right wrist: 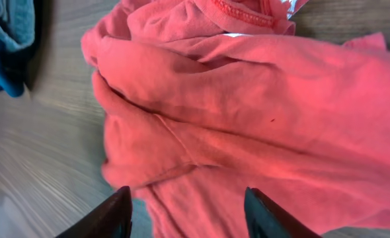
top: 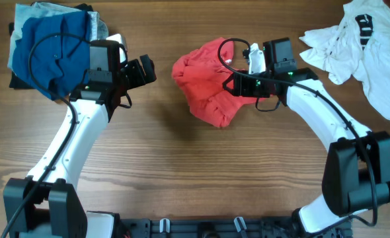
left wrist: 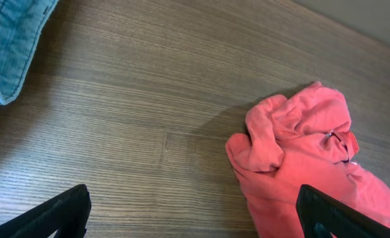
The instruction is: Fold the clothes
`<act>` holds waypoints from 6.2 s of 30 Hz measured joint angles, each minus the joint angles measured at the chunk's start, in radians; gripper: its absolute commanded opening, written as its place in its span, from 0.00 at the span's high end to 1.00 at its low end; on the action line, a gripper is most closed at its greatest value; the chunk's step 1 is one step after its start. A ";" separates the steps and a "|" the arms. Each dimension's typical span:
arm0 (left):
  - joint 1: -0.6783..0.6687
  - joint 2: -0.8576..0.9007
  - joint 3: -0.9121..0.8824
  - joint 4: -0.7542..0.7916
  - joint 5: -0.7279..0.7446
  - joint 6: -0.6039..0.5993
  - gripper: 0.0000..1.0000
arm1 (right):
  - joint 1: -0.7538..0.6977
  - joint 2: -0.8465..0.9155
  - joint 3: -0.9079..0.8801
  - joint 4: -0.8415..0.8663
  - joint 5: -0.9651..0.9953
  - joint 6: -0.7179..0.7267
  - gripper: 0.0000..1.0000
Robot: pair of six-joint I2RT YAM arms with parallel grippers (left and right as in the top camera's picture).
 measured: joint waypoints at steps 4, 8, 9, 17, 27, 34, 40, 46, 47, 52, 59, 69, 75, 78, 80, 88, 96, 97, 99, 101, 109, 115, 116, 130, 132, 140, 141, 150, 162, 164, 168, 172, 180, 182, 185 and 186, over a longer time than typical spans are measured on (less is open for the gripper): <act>0.000 0.000 0.000 0.000 0.000 0.000 0.00 | 0.021 0.004 0.000 -0.002 0.002 0.037 0.39; 0.000 0.000 0.000 -0.008 0.000 0.000 0.00 | 0.034 0.041 0.000 0.030 0.016 0.064 0.39; 0.000 0.000 0.000 -0.010 0.000 0.000 0.00 | 0.034 0.054 0.000 0.042 0.018 0.071 0.39; 0.000 0.000 0.000 -0.023 0.000 0.000 0.00 | 0.034 0.132 -0.003 0.146 0.061 0.116 0.39; 0.000 0.000 0.000 -0.023 0.000 0.000 0.00 | 0.034 0.134 -0.004 0.224 0.108 0.156 0.64; 0.000 0.000 0.000 -0.023 0.000 0.000 0.00 | 0.034 0.135 -0.004 0.171 0.117 0.145 0.77; 0.000 0.000 0.000 -0.023 0.000 -0.001 0.00 | 0.034 0.135 -0.004 0.196 0.125 0.122 0.96; 0.000 0.000 0.000 -0.021 0.000 -0.001 0.00 | 0.031 0.133 0.013 0.183 0.124 0.095 0.96; 0.000 0.000 0.000 -0.021 0.000 -0.001 0.00 | 0.030 0.129 0.026 0.171 0.124 0.086 0.96; 0.000 0.000 0.000 -0.015 0.000 -0.001 0.00 | 0.006 0.052 0.201 0.019 0.124 0.023 0.96; 0.000 -0.001 0.000 0.005 0.017 0.000 0.00 | -0.054 -0.113 0.582 -0.193 0.123 -0.060 0.96; 0.000 -0.053 0.000 0.022 0.084 0.052 0.00 | -0.066 -0.121 0.754 -0.586 0.120 -0.105 0.30; 0.000 -0.053 0.000 -0.009 0.082 0.053 0.00 | -0.016 0.080 0.753 -0.687 0.113 -0.100 0.24; 0.000 -0.053 0.000 -0.026 0.081 0.053 0.00 | 0.025 0.179 0.751 -0.687 0.111 -0.099 0.24; 0.000 -0.053 0.000 -0.039 0.079 0.053 0.00 | 0.048 0.245 0.751 -0.687 0.106 -0.100 0.25; 0.000 -0.053 0.000 -0.050 0.076 0.053 0.00 | 0.089 0.429 0.728 -0.701 0.102 -0.113 0.28; 0.000 -0.053 0.000 -0.051 0.074 0.053 0.00 | 0.107 0.431 0.648 -0.574 0.167 -0.137 0.29; 0.000 -0.053 0.000 -0.051 0.074 0.053 0.00 | 0.107 0.431 0.637 -0.556 0.177 -0.151 0.30; 0.000 -0.053 0.000 -0.052 0.074 0.053 0.00 | 0.107 0.431 0.612 -0.516 0.207 -0.187 0.33; 0.000 -0.053 0.000 -0.052 0.074 0.053 0.00 | 0.107 0.431 0.605 -0.494 0.238 -0.223 0.36; 0.000 -0.053 0.000 -0.052 0.074 0.053 0.00 | 0.107 0.431 0.605 -0.456 0.313 -0.291 0.96; 0.000 -0.053 0.000 -0.052 0.074 0.053 0.00 | 0.107 0.431 0.605 -0.465 0.323 -0.298 0.95; 0.000 -0.053 0.000 -0.052 0.074 0.053 0.00 | 0.107 0.431 0.605 -0.466 0.323 -0.298 0.90; 0.000 -0.051 0.000 -0.049 0.074 0.053 0.00 | 0.032 0.428 0.606 -0.540 0.209 -0.138 0.36; 0.000 -0.051 0.000 -0.049 0.074 0.053 0.00 | 0.029 0.428 0.605 -0.540 0.198 -0.122 0.36; 0.000 -0.051 0.000 -0.049 0.074 0.053 0.00 | 0.031 0.426 0.559 -0.532 0.164 -0.087 0.39; 0.000 -0.051 0.000 -0.049 0.074 0.053 0.00 | 0.031 0.426 0.544 -0.524 0.164 -0.086 0.39; 0.000 -0.051 0.000 -0.049 0.074 0.053 0.00 | 0.031 0.426 0.496 -0.495 0.163 -0.145 0.55; 0.000 -0.051 0.000 -0.048 0.074 0.053 0.00 | 0.031 0.426 0.493 -0.409 0.162 -0.154 0.96; 0.000 -0.050 0.000 -0.048 0.074 0.053 0.00 | 0.027 0.423 0.493 -0.418 0.162 -0.146 0.96; 0.000 -0.050 0.000 -0.047 0.074 0.053 0.00 | 0.004 0.381 0.493 -0.439 0.162 -0.100 0.96; 0.000 -0.050 0.000 -0.036 0.074 0.053 0.00 | -0.042 0.275 0.493 -0.454 0.161 -0.060 0.96; 0.000 -0.050 0.000 -0.002 0.074 0.053 0.00 | -0.069 0.098 0.494 -0.407 0.161 -0.043 0.96; 0.000 -0.050 0.000 0.006 0.074 0.053 0.00 | -0.070 0.080 0.514 -0.389 0.162 -0.043 0.96; 0.000 -0.050 0.000 0.010 0.074 0.053 0.00 | -0.076 0.061 0.612 -0.388 0.164 -0.051 0.96; 0.000 -0.050 0.000 0.010 0.074 0.053 0.00 | -0.077 0.053 0.647 -0.389 0.165 -0.055 0.96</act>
